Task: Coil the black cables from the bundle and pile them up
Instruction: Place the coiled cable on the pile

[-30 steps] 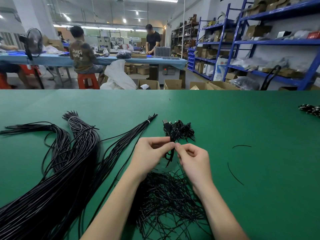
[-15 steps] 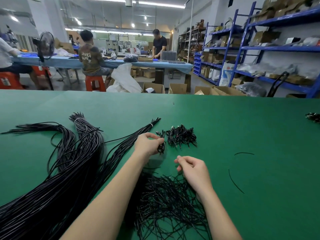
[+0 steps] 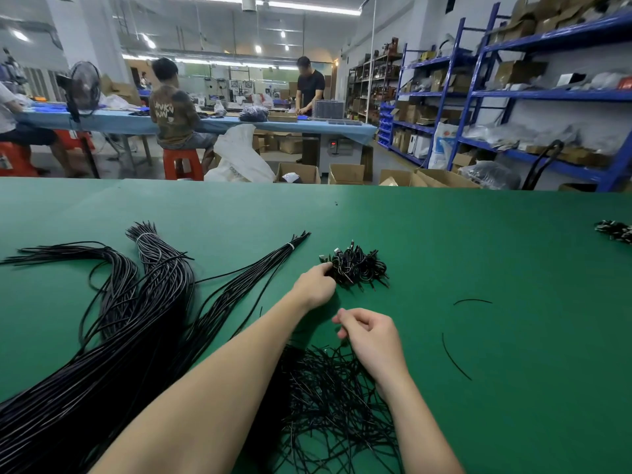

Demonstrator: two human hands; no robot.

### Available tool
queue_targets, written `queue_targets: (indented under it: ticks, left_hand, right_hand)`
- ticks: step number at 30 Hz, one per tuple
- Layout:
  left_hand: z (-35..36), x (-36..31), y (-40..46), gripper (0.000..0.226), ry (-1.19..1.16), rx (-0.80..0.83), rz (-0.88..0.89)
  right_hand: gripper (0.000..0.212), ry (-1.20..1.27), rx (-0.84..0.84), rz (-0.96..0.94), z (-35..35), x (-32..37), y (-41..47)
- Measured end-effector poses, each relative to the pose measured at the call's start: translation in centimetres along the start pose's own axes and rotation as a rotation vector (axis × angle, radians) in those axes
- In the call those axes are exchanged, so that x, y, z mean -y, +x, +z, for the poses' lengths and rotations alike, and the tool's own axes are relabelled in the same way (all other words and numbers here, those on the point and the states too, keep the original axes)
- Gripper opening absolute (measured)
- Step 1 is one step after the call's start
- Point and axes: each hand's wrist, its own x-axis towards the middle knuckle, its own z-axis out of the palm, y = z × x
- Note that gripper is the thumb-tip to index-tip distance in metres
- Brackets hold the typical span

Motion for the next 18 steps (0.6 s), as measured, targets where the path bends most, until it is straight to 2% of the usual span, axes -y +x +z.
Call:
queue_targets:
  ticks: [2, 7, 11, 16, 18]
  left_hand:
    - [-0.1, 0.1, -0.2, 0.063, -0.008, 0.020, 0.018]
    - [-1.3, 0.8, -1.2, 0.054, -0.046, -0.068, 0.071]
    - [-1.9, 1.3, -3.8, 0.044, -0.017, -0.081, 0.140]
    - [-1.9, 2.1, -7.8, 0.022, -0.041, -0.180, 0.231]
    - [-1.9, 2.3, -9.0, 0.017, -0.021, -0.162, 0.250]
  right_hand:
    - [0.021, 0.017, 0.001, 0.003, -0.1, -0.1, 0.1]
    - [0.019, 0.032, 0.007, 0.007, -0.2, 0.0, 0.1]
    - [0.020, 0.032, 0.002, -0.002, -0.2, 0.0, 0.0]
    - [0.020, 0.049, -0.003, -0.002, -0.3, 0.1, -0.2]
    - [0.021, 0.063, -0.002, 0.000, -0.2, 0.2, -0.2]
